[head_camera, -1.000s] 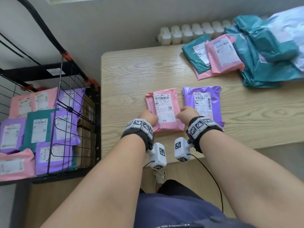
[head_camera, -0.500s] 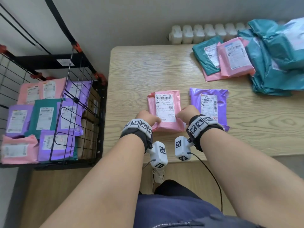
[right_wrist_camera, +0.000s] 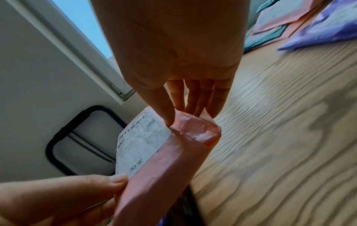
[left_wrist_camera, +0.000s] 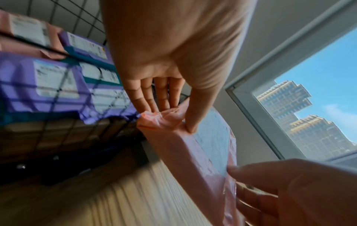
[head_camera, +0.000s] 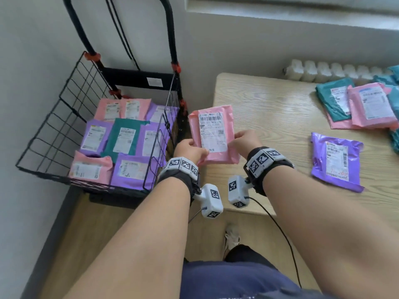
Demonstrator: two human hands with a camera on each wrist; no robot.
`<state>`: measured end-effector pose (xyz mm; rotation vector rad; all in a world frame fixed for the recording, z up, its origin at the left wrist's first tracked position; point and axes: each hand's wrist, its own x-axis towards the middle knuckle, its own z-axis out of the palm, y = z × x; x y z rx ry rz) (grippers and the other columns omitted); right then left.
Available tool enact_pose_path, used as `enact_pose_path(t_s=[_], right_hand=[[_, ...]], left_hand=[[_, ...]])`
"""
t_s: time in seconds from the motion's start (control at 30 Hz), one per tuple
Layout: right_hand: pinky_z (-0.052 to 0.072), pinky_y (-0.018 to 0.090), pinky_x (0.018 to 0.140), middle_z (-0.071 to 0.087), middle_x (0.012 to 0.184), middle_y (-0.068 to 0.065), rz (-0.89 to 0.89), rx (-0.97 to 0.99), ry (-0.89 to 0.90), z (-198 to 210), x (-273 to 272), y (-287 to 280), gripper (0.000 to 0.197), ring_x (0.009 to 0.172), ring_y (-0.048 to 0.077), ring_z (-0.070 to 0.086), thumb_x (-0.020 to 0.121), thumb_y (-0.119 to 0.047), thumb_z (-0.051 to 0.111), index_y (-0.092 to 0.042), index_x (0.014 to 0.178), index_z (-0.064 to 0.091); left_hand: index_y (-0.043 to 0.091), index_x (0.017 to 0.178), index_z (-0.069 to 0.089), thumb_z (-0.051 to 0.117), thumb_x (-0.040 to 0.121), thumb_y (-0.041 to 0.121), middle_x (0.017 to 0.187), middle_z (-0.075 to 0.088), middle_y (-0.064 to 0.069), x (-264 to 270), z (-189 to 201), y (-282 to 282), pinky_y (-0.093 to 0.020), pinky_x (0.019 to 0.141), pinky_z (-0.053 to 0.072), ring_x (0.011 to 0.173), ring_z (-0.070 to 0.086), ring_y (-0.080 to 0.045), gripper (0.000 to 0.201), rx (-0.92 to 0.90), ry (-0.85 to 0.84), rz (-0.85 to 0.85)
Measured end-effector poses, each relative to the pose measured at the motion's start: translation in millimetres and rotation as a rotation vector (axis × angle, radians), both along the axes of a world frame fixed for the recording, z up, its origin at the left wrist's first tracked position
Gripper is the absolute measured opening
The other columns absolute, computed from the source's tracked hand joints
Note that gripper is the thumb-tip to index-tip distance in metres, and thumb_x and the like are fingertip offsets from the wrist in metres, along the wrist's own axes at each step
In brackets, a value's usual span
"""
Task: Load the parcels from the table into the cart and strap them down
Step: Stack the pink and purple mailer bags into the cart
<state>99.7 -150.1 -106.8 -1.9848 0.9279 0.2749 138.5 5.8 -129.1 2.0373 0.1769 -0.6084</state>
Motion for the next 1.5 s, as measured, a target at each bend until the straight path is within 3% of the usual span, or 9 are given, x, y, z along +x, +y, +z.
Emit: enact_pose_path(t_s=[0.13,0.23,0.4,0.67,0.97,1.13,1.27,1.37,1.5], right_hand=[[0.052,0.024,0.061,0.066,0.083,-0.001,0.051,0.06,-0.035,0,29,87,0.007,0.072,0.011,0.063,0.085,-0.011,0.066,-0.017,0.088,0.068],[0.045,0.02,0.051,0.066,0.088,0.0,0.106,0.079,-0.057,-1,48,146,0.017,0.073,0.011,0.063,0.086,-0.012,0.068,-0.014,0.102,0.07],[0.057,0.031,0.07,0.069,0.1,0.003,0.2,0.088,-0.046,-1,81,219,0.024,0.087,0.019,0.067,0.084,-0.011,0.068,-0.011,0.108,0.069],[0.058,0.032,0.078,0.071,0.1,0.005,0.301,0.026,-0.005,-17,149,258,0.025,0.09,0.021,0.068,0.081,-0.011,0.068,-0.01,0.106,0.068],[0.055,0.033,0.079,0.067,0.108,0.008,0.391,0.005,0.068,-44,269,280,0.036,0.095,0.024,0.063,0.08,-0.012,0.065,-0.01,0.115,0.059],[0.049,0.03,0.077,0.061,0.117,0.008,0.388,0.011,0.09,-71,326,285,0.046,0.102,0.025,0.06,0.084,-0.013,0.066,-0.011,0.127,0.05],[0.048,0.029,0.071,0.062,0.116,0.007,0.362,0.033,0.111,-97,366,295,0.05,0.089,0.019,0.055,0.084,-0.013,0.066,-0.012,0.13,0.047],[0.048,0.028,0.069,0.06,0.108,0.003,0.353,-0.002,0.129,-116,393,304,0.05,0.086,0.018,0.054,0.085,-0.014,0.066,-0.015,0.131,0.046],[0.057,0.034,0.079,0.063,0.111,0.003,0.295,-0.006,0.126,-141,422,319,0.049,0.09,0.02,0.061,0.086,-0.013,0.062,-0.019,0.132,0.046]], left_hand=[[0.02,0.094,0.063,0.074,0.075,0.006,0.09,0.063,0.003,22,9,88,-0.02,0.064,0.047,0.083,0.062,-0.018,0.026,-0.01,-0.019,0.07],[0.019,0.096,0.063,0.073,0.075,0.006,0.092,0.063,0.004,40,14,149,-0.017,0.057,0.045,0.085,0.062,-0.017,0.027,-0.007,-0.021,0.114],[0.014,0.107,0.067,0.073,0.07,0.008,0.104,0.069,-0.001,68,13,220,-0.032,0.087,0.055,0.096,0.066,-0.021,0.037,0.041,-0.026,0.17],[0.011,0.106,0.066,0.071,0.07,0.004,0.104,0.069,0.001,127,-2,256,-0.03,0.085,0.055,0.092,0.065,-0.019,0.037,0.091,0.01,0.174],[0.015,0.132,0.051,0.07,0.07,0.003,0.125,0.059,-0.004,238,-21,270,-0.035,0.095,0.051,0.109,0.06,-0.024,0.066,0.205,0.035,0.227],[0.026,0.079,0.05,0.069,0.069,0.002,0.106,0.056,0.001,298,-55,278,-0.027,0.08,0.047,0.093,0.058,-0.021,0.032,0.292,0.012,0.205],[0.014,0.118,0.055,0.067,0.075,0.004,0.122,0.058,-0.002,343,-82,287,-0.034,0.086,0.05,0.107,0.059,-0.026,0.046,0.335,-0.009,0.146],[0.017,0.112,0.054,0.064,0.078,0.008,0.118,0.061,-0.003,373,-100,293,-0.038,0.087,0.052,0.105,0.061,-0.028,0.036,0.328,0.008,0.105],[0.017,0.128,0.048,0.063,0.082,0.009,0.131,0.052,-0.006,400,-123,304,-0.038,0.089,0.052,0.112,0.058,-0.028,0.049,0.328,0.031,0.055]])
